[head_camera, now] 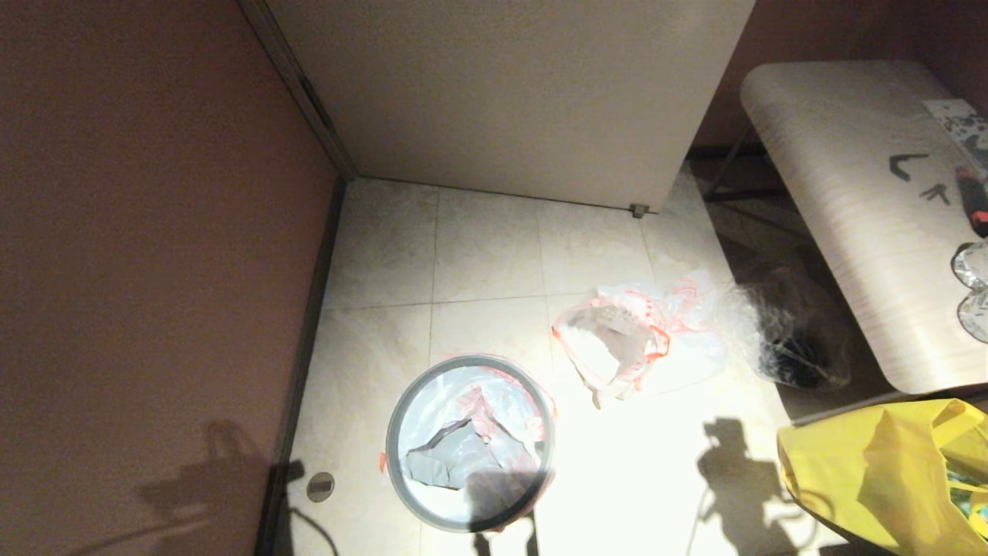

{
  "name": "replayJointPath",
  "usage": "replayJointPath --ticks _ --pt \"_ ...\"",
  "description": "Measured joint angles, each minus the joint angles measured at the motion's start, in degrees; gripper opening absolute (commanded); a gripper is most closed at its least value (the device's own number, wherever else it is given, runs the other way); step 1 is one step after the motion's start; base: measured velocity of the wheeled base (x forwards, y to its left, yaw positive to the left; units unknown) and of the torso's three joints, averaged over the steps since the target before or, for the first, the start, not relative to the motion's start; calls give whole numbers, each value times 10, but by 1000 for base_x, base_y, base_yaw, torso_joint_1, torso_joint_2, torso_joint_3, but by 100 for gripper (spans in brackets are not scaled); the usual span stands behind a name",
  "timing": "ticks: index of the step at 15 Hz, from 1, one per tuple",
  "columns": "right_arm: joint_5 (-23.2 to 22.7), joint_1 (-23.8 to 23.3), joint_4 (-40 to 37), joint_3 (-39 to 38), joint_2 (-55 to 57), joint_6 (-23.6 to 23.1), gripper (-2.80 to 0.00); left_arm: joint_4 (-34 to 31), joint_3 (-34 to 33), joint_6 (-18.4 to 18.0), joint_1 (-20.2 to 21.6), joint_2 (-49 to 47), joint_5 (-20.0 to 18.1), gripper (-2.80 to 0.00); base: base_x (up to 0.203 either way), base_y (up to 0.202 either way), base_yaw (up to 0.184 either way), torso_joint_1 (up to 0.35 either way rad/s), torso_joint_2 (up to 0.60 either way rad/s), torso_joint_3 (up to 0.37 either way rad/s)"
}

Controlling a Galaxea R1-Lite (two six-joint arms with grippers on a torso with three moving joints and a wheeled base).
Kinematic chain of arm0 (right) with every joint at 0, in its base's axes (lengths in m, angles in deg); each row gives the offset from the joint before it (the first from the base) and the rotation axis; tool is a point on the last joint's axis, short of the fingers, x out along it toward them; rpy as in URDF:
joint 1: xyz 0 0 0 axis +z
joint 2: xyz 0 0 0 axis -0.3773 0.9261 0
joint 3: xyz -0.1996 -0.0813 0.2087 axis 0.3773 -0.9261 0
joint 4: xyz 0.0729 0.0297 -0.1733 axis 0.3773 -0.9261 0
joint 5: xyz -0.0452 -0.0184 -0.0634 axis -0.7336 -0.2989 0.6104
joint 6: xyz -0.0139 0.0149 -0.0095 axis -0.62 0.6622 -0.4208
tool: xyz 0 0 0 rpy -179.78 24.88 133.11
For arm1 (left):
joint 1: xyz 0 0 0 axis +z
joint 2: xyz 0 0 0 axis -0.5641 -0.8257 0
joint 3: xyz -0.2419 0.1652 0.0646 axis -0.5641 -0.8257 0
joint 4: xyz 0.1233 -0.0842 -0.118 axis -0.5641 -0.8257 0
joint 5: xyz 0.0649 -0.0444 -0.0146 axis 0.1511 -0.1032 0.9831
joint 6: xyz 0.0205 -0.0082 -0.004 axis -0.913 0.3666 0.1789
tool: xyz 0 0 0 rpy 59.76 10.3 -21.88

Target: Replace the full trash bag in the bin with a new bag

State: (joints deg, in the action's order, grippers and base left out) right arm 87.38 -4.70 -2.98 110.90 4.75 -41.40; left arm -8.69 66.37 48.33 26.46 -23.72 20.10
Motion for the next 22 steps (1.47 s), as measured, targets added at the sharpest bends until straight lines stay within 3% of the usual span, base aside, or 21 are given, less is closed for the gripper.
replayJointPath --ticks 3,5,7,9,12,15,17,20,22 --pt "-8 -47 -63 -3 -116 6 -280 -46 -13 3 37 115 8 -280 0 0 0 0 0 0" --pt "-40 -93 -96 -6 -192 7 -280 -98 -13 4 57 186 9 -280 0 0 0 0 0 0" --pt "-95 -140 -127 -7 -261 6 -280 -163 0 6 68 256 9 -280 0 0 0 0 0 0" --pt "-165 -180 -154 -7 -316 0 -280 -251 26 29 73 315 14 -280 0 0 0 0 0 0" --pt "-255 -191 -161 -16 -348 -13 -280 -358 52 74 77 349 2 -280 0 0 0 0 0 0" --pt "-355 -194 -159 -62 -356 -51 -280 -379 14 104 79 360 -8 -280 0 0 0 0 0 0" --pt "-408 -191 -156 -92 -356 -74 -280 -371 -23 139 79 362 -49 -280 0 0 0 0 0 0" --pt "-417 -172 -147 -134 -353 -123 -280 -370 -72 152 79 363 -132 -280 0 0 0 0 0 0" --pt "-416 -175 -118 -174 -372 -122 -280 -369 -114 151 79 363 -164 -280 0 0 0 0 0 0"
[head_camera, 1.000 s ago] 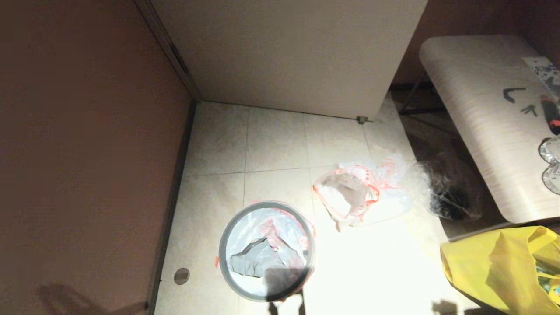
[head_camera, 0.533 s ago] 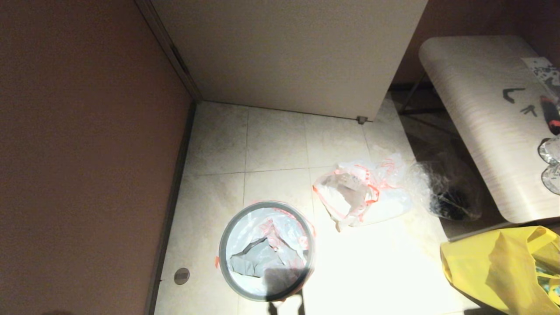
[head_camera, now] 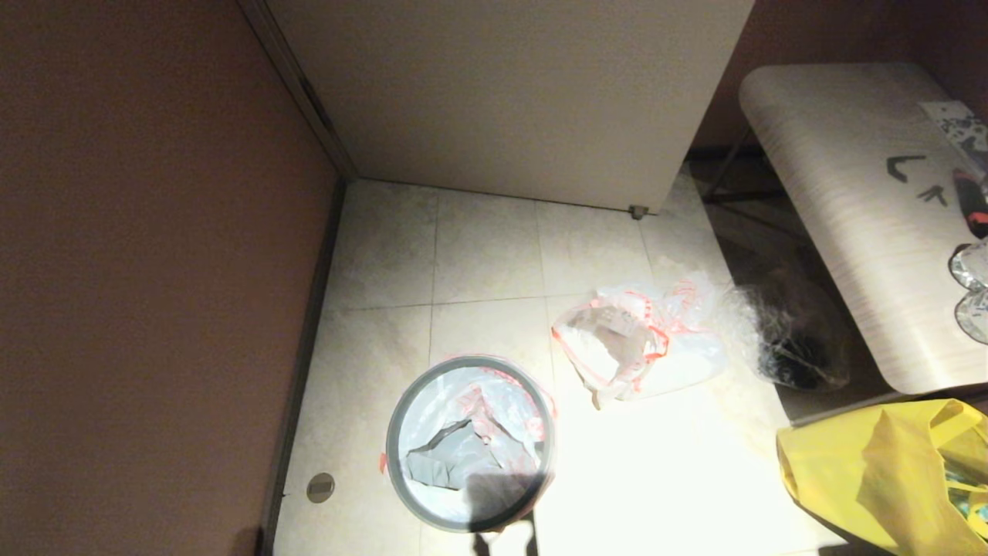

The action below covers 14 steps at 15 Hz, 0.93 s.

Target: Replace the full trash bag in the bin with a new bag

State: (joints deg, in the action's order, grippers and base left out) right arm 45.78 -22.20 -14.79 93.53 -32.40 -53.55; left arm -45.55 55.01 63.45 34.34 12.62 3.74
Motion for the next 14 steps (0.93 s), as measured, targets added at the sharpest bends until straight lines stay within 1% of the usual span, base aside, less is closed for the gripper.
replayJointPath --ticks 2,3,4,5,7,8,9,11,12,14 --pt "21 -4 54 -71 -35 -7 -280 0 -35 2 0 0 -38 -280 0 0 0 0 0 0" --pt "38 -5 86 -113 -54 -18 -280 -2 -42 11 -1 0 -63 -280 0 0 0 0 0 0" --pt "57 -6 130 -161 -72 -25 -280 -6 -47 23 -1 0 -88 -280 0 0 0 0 0 0" --pt "77 -7 185 -206 -85 -18 -280 -18 -52 25 0 0 -110 -280 0 0 0 0 0 0" --pt "103 -7 308 -311 -101 -9 -280 -50 -55 12 -1 0 -124 -280 0 0 0 0 0 0" --pt "116 -7 377 -370 -106 -9 -280 -55 -56 3 -1 0 -127 -280 0 0 0 0 0 0" --pt "126 -7 445 -418 -110 -8 -280 -53 -57 1 -1 0 -127 -280 0 0 0 0 0 0" --pt "133 -8 550 -468 -115 -1 -280 -51 -57 12 -2 0 -126 -280 0 0 0 0 0 0" --pt "122 -8 560 -478 -116 7 -280 -51 -57 15 -2 0 -126 -280 0 0 0 0 0 0" --pt "114 -8 524 -481 -117 18 -280 -51 -57 15 -2 0 -126 -280 0 0 0 0 0 0"
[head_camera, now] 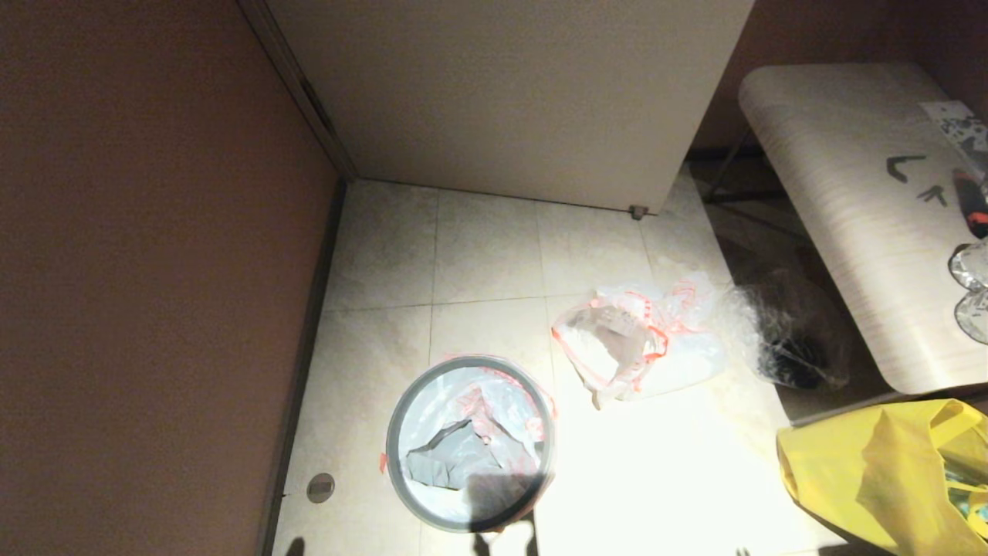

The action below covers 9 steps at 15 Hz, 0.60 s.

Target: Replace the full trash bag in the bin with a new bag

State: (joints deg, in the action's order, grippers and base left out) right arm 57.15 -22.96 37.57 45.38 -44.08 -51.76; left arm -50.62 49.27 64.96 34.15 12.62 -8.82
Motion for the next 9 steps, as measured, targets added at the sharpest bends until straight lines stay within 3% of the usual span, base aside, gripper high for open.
replayJointPath --ticks 9 --pt "0 0 -4 -1 -1 16 -280 0 0 0 0 0 0 -280 0 0 0 0 0 0"
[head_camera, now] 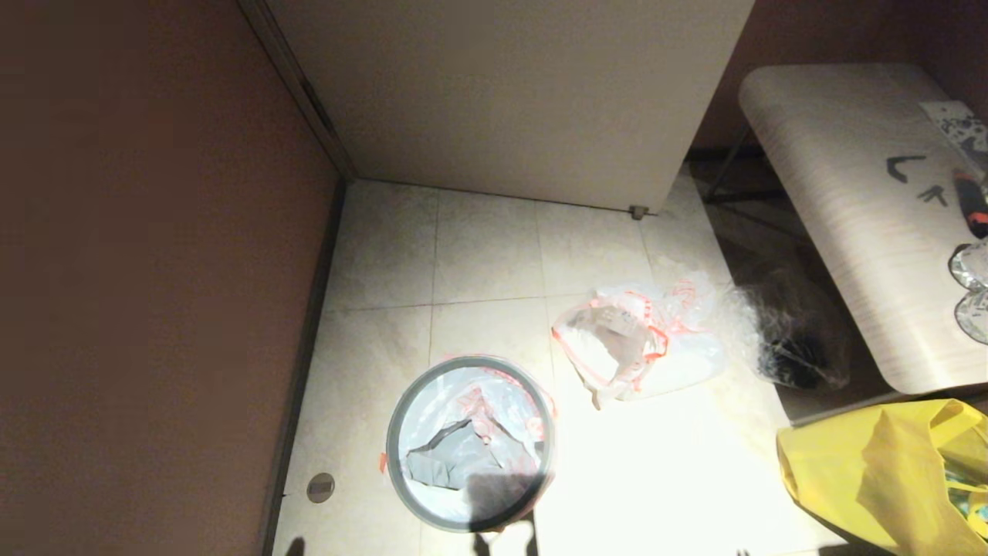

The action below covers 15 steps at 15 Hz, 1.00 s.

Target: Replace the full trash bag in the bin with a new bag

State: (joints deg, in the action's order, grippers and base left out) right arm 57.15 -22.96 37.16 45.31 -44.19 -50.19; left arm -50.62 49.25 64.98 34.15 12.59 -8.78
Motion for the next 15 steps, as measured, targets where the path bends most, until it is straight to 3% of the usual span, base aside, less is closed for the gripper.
replayJointPath --ticks 15 --pt "-1 0 -1 0 0 -10 -280 0 0 0 0 0 0 -280 0 0 0 0 0 0"
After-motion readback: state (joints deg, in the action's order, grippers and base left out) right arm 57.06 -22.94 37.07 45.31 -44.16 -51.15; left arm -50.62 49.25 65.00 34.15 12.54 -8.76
